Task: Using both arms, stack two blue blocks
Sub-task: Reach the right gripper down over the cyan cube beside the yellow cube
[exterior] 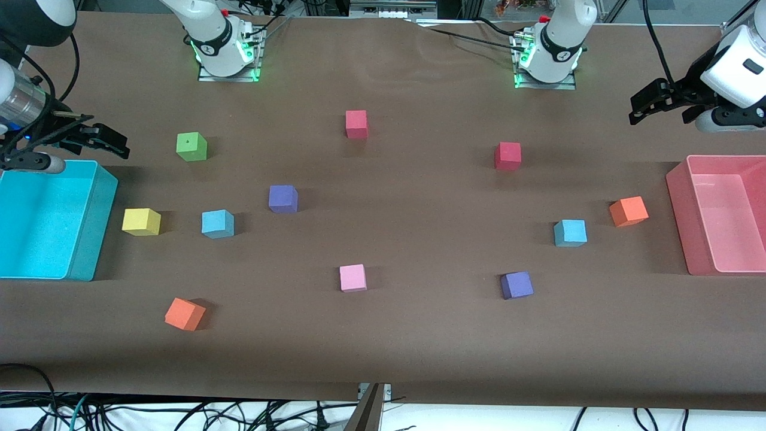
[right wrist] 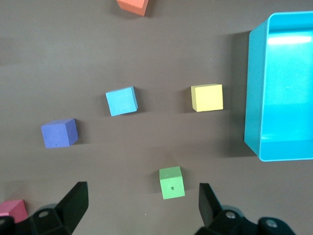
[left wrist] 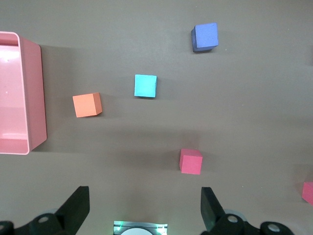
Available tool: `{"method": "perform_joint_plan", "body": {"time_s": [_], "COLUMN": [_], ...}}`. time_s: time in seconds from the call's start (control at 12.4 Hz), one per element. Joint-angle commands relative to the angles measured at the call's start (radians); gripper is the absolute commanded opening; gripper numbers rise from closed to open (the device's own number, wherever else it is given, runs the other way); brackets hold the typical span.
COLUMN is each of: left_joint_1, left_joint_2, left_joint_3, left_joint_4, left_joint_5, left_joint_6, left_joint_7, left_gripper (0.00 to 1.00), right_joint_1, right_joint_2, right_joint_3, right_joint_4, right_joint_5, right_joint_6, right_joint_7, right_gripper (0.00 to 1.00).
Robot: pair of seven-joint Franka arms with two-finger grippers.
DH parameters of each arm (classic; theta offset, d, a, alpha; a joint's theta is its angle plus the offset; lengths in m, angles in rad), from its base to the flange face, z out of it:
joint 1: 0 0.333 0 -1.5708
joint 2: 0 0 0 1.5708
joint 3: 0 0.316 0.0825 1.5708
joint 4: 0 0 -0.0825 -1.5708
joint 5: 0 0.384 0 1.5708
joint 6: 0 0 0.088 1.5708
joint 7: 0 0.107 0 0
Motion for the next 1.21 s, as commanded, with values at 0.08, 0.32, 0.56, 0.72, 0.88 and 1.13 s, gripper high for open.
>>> {"method": "perform_joint_plan", "body": {"time_s": [0.08,0.32,0.56,0.72,0.88,1.13], "left_joint_1": [-0.014,-0.014,-0.014,-0.014,-0.016,-0.016], "left_joint_2": [0.006,0.008,0.01,0.01,0.01,0.008], "left_joint_3": [0.011,0.011,0.011,0.011,0.01,0.011], "left_joint_4": [0.003,0.005,0.002,0.002,0.005,0.006], "left_joint_5": [0.026,0.026,0.026,0.026,0.026,0.026], "left_joint_6": [0.006,0.006,0.006,0.006,0.006,0.006], "left_joint_7": [0.017,0.016,0.016,0.016,0.016,0.016], "left_gripper": [1.0,1.0,1.0,1.0,1.0,1.0], "right_joint_1": [-0.007,-0.007,-0.004,-0.004,-0.002,-0.002], "right_joint_2": [0.056,0.082,0.183,0.252,0.297,0.315], "right_joint_3": [0.062,0.094,0.096,0.109,0.111,0.111], "right_joint_4": [-0.05,-0.235,-0.315,-0.321,-0.35,-0.398], "right_joint_5": [-0.003,-0.003,-0.005,-0.005,-0.009,-0.014], "right_joint_6": [0.057,0.337,0.518,0.592,0.682,0.769], "right_joint_7": [0.001,0.002,0.001,-0.005,-0.007,-0.027], "right_gripper": [1.0,1.0,1.0,1.0,1.0,1.0]}}
